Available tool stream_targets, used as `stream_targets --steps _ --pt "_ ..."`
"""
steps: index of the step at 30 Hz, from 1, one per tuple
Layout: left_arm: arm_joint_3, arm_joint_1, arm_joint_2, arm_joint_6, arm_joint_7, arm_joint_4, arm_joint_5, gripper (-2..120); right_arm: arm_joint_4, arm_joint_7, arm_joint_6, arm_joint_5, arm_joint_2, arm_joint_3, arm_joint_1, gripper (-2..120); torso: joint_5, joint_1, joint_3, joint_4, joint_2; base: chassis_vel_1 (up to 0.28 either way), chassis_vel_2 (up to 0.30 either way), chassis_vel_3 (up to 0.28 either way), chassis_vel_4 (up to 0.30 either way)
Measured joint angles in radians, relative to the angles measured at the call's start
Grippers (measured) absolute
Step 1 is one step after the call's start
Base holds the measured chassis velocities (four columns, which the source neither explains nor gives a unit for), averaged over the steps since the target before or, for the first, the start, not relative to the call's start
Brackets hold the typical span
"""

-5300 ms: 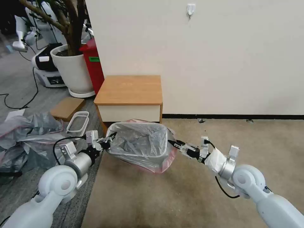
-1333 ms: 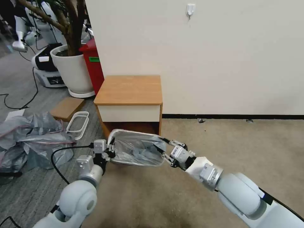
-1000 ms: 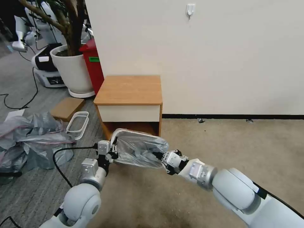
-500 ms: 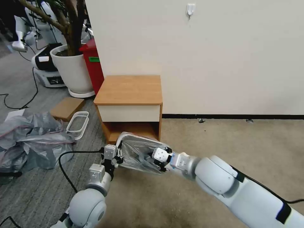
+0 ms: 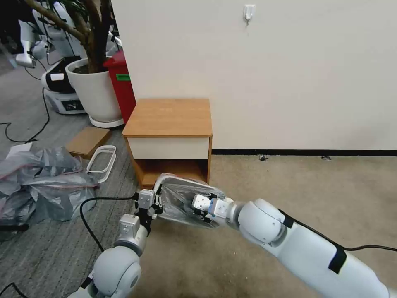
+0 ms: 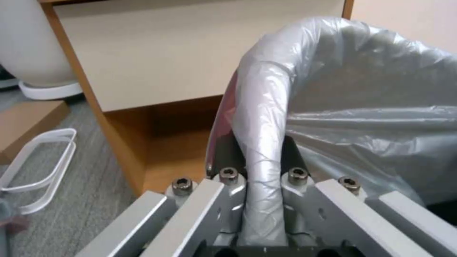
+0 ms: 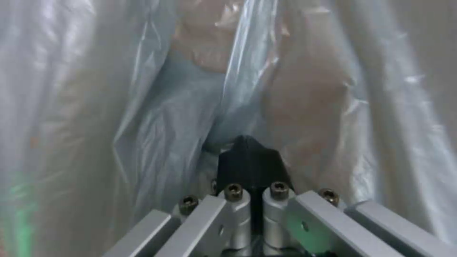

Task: Pick up the garbage bag from the table and place it over the trash can.

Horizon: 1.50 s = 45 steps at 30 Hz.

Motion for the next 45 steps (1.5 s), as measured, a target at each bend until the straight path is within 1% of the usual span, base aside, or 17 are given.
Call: stream_targets --steps 2,5,14,28,45 --pt "0.0 0.0 -0.001 0.0 0.0 0.0 0.0 3 -0.007 0.0 0.0 0.0 0.003 -0.004 0.004 0 0.0 0.0 0.0 0.0 0.0 0.0 0.0 0.0 0.0" --pt "0.006 0.002 -0.008 0.0 0.001 0.003 0.006 3 -0.049 0.0 0.001 -0.006 0.018 -0.034 0.034 0 0.0 0.0 0.0 -0.0001 0.0 0.0 0.0 0.0 0.0" --pt "0.015 0.002 -0.024 0.0 0.002 0.014 0.022 3 -0.097 0.0 0.001 -0.034 0.056 -0.089 0.085 0 0.0 0.0 0.0 0.0 0.0 0.0 0.0 0.0 0.0" --pt "0.023 0.004 -0.044 0.0 0.002 0.016 0.026 3 -0.187 -0.001 0.001 -0.075 0.104 -0.096 0.083 0 0.0 0.0 0.0 -0.0001 0.0 0.0 0.0 0.0 0.0" --pt "0.039 0.0 -0.06 0.001 0.002 0.022 0.028 3 -0.345 0.002 0.002 -0.107 0.159 -0.109 0.108 0 0.0 0.0 0.0 -0.0001 0.0 0.0 0.0 0.0 0.0"
